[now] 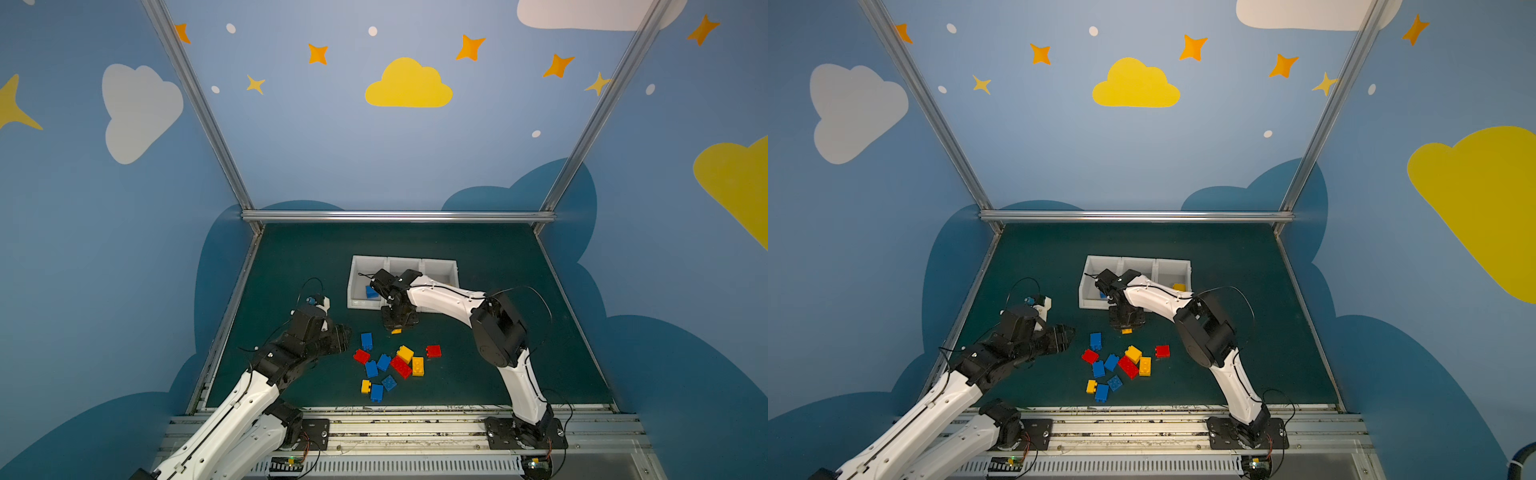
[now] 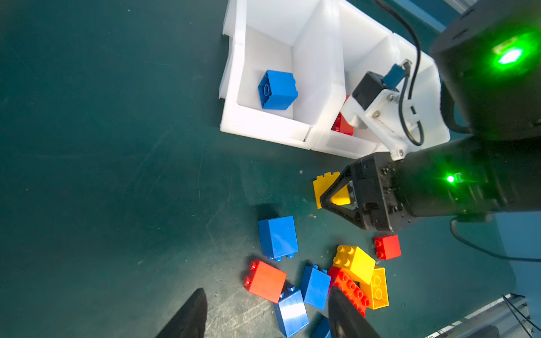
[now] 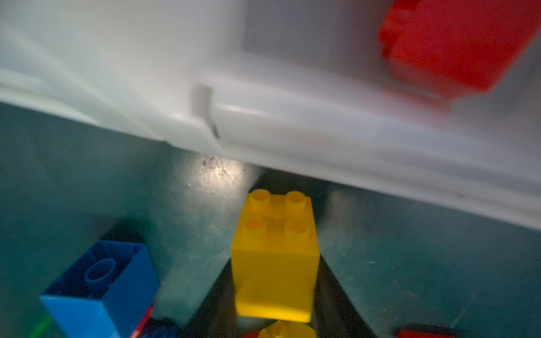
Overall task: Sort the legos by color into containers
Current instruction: 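Withdraw the left gripper while the right gripper grasps a yellow brick, then carry the yellow brick with the right gripper into the yellow compartment, release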
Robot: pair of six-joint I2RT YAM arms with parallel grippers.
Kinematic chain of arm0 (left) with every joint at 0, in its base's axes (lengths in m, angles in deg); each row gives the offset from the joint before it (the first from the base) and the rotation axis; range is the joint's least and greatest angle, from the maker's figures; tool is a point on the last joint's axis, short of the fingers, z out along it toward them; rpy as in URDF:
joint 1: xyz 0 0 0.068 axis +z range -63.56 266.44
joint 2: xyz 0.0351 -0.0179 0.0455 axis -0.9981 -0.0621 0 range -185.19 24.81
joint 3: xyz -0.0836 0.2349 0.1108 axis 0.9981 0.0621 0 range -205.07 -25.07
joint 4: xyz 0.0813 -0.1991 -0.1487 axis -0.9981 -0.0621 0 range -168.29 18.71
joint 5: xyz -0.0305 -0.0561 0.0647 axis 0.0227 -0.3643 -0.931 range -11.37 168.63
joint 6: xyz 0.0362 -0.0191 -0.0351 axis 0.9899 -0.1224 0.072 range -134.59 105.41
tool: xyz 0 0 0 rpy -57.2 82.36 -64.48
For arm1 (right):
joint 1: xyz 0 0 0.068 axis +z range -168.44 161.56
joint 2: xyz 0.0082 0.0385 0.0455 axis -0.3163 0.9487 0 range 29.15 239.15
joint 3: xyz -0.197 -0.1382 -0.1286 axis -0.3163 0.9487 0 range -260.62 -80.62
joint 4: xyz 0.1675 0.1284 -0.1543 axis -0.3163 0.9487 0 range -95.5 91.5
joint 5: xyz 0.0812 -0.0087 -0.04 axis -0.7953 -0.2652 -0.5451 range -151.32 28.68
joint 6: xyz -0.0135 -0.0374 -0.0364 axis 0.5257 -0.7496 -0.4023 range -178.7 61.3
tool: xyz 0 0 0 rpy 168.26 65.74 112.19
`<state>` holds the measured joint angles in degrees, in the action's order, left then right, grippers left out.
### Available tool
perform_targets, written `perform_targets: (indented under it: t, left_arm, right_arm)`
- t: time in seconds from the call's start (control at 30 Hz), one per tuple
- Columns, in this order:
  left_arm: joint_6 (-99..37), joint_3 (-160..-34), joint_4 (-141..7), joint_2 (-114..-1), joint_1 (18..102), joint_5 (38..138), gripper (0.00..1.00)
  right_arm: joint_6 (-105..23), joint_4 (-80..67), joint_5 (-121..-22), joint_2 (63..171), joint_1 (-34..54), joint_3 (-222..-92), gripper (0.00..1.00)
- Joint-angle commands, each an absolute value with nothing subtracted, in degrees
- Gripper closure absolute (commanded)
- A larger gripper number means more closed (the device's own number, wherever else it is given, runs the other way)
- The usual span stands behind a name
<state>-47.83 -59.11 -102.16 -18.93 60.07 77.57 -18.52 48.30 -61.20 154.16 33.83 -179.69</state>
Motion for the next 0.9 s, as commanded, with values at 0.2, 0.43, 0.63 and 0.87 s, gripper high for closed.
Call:
perform_targets:
  t: [0.2, 0.43, 0.63, 0.87]
  left_arm:
    - [-48.3, -58.9, -103.0, -18.4, 60.2, 78.0, 0.34]
    - [-48.5, -58.9, -102.9, -18.8, 60.2, 78.1, 0.34]
    - [-48.7, -58.8, -102.0, -19.4, 60.2, 78.7, 0.34]
    - [-49.1, -58.6, -101.9, -19.6, 60.2, 79.3, 0.34]
  right_arm:
    - [-20.1, 48.2, -61.7, 150.8, 33.8, -178.1, 0.73]
    - [-25.1, 52.3, -59.0, 139.7, 32.1, -177.2, 0.73]
    - [-30.6, 54.4, -55.9, 132.3, 22.6, -176.7, 0.72]
    - [-35.3, 54.2, -57.2, 136.0, 13.8, -177.9, 0.71]
